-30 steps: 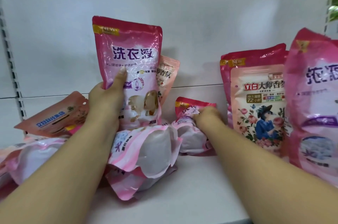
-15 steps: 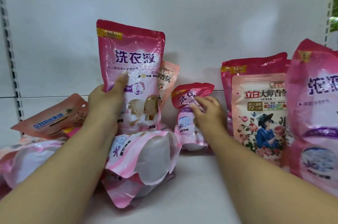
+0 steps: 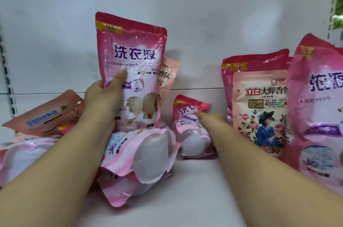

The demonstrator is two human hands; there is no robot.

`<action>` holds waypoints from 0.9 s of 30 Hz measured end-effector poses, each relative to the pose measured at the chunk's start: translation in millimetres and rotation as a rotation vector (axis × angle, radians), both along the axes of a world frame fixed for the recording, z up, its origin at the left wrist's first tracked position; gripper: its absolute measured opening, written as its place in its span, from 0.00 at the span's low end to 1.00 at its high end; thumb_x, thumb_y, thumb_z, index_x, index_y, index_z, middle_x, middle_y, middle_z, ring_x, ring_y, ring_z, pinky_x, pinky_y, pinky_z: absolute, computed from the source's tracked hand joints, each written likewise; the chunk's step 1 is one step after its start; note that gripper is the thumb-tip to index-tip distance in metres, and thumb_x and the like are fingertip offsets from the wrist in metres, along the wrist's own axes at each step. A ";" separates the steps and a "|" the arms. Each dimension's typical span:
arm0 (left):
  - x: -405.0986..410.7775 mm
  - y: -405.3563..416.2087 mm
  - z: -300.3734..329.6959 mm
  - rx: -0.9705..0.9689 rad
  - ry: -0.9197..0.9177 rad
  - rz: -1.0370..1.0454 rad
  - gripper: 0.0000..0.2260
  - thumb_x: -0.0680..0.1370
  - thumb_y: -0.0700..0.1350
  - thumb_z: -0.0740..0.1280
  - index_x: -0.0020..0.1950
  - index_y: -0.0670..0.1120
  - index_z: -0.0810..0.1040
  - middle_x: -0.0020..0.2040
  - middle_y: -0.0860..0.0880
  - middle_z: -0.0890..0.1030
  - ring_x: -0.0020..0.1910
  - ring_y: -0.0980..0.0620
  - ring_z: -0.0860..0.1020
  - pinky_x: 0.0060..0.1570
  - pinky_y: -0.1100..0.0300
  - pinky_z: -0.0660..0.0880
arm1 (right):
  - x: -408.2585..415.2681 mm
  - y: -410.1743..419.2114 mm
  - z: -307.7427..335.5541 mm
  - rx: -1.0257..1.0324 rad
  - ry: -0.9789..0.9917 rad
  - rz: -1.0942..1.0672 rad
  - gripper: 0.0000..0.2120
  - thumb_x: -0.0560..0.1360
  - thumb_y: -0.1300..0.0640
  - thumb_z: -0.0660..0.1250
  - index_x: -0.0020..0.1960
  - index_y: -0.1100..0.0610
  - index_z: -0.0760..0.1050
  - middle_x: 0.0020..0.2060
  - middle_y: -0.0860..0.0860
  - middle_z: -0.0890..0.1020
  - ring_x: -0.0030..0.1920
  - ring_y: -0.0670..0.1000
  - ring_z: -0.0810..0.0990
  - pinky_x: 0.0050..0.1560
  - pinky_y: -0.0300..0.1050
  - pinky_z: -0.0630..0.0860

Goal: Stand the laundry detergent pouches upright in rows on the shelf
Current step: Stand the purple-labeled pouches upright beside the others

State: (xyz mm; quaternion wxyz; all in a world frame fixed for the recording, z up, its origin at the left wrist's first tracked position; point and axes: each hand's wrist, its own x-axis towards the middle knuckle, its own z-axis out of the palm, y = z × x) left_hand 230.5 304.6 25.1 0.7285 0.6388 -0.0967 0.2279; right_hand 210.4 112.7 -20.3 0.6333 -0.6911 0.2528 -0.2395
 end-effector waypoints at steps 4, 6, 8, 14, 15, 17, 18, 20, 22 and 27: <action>-2.4 -1.3 1.3 -0.007 0.002 -0.013 0.14 0.70 0.61 0.68 0.38 0.50 0.77 0.41 0.48 0.82 0.43 0.44 0.81 0.51 0.47 0.78 | -9.3 17.7 13.3 -0.094 -0.238 -0.011 0.06 0.74 0.57 0.67 0.46 0.60 0.79 0.28 0.50 0.76 0.21 0.46 0.76 0.27 0.35 0.77; -2.5 -1.3 0.9 -0.011 0.004 -0.008 0.14 0.70 0.61 0.68 0.37 0.50 0.76 0.40 0.48 0.81 0.43 0.45 0.81 0.52 0.48 0.77 | -13.0 29.4 17.9 -0.307 -0.344 -0.067 0.09 0.75 0.55 0.65 0.44 0.60 0.80 0.32 0.53 0.79 0.25 0.47 0.74 0.27 0.32 0.71; -0.5 0.7 0.2 -0.026 0.000 0.007 0.14 0.69 0.61 0.68 0.37 0.51 0.75 0.41 0.48 0.81 0.44 0.44 0.81 0.53 0.48 0.77 | -15.6 34.6 20.1 -0.393 -0.468 -0.127 0.11 0.76 0.54 0.63 0.43 0.60 0.78 0.35 0.54 0.79 0.31 0.47 0.71 0.33 0.37 0.68; 8.0 1.4 -3.4 -0.003 -0.025 0.047 0.17 0.72 0.62 0.64 0.47 0.48 0.76 0.49 0.45 0.81 0.49 0.42 0.79 0.56 0.46 0.75 | -20.1 28.3 28.1 -0.344 -0.787 -0.241 0.02 0.79 0.54 0.57 0.48 0.51 0.66 0.48 0.50 0.73 0.45 0.45 0.71 0.40 0.30 0.68; 8.5 0.5 -3.3 0.015 -0.034 0.052 0.19 0.73 0.62 0.63 0.49 0.47 0.75 0.49 0.45 0.81 0.49 0.42 0.79 0.57 0.47 0.74 | -20.8 28.3 29.5 -0.345 -0.813 -0.235 0.02 0.79 0.54 0.56 0.48 0.52 0.66 0.48 0.49 0.72 0.45 0.44 0.70 0.39 0.26 0.67; 7.7 -0.3 -1.6 0.056 -0.048 0.067 0.20 0.74 0.61 0.61 0.52 0.45 0.75 0.49 0.45 0.79 0.49 0.43 0.77 0.56 0.51 0.73 | -21.6 33.3 29.8 -0.390 -0.829 -0.184 0.03 0.79 0.53 0.54 0.48 0.51 0.65 0.47 0.50 0.72 0.42 0.44 0.69 0.37 0.26 0.66; 7.4 -0.4 -0.8 0.088 -0.053 0.072 0.21 0.74 0.61 0.61 0.53 0.44 0.75 0.49 0.45 0.79 0.49 0.44 0.77 0.54 0.53 0.72 | -22.7 37.7 29.8 -0.421 -0.827 -0.139 0.03 0.80 0.53 0.54 0.48 0.51 0.65 0.45 0.49 0.72 0.41 0.45 0.70 0.36 0.30 0.67; 5.2 -1.3 1.1 0.155 -0.070 0.064 0.19 0.75 0.61 0.59 0.48 0.45 0.75 0.45 0.45 0.79 0.47 0.43 0.77 0.50 0.53 0.72 | -23.7 44.5 29.8 -0.438 -0.790 -0.033 0.05 0.80 0.51 0.52 0.49 0.51 0.64 0.37 0.46 0.71 0.36 0.44 0.69 0.34 0.35 0.65; 1.2 -4.3 2.2 0.222 -0.093 0.036 0.18 0.76 0.61 0.58 0.45 0.46 0.75 0.42 0.46 0.79 0.46 0.43 0.77 0.47 0.53 0.73 | -21.9 43.0 31.5 -0.375 -0.670 0.065 0.09 0.79 0.47 0.51 0.48 0.51 0.64 0.35 0.44 0.70 0.35 0.42 0.69 0.33 0.36 0.64; -3.0 -10.3 2.3 0.364 -0.075 -0.067 0.21 0.72 0.65 0.58 0.44 0.47 0.74 0.39 0.51 0.77 0.39 0.51 0.76 0.38 0.59 0.71 | -13.6 19.8 31.7 0.064 -0.512 0.327 0.11 0.72 0.45 0.66 0.45 0.52 0.73 0.46 0.56 0.84 0.48 0.58 0.83 0.55 0.58 0.77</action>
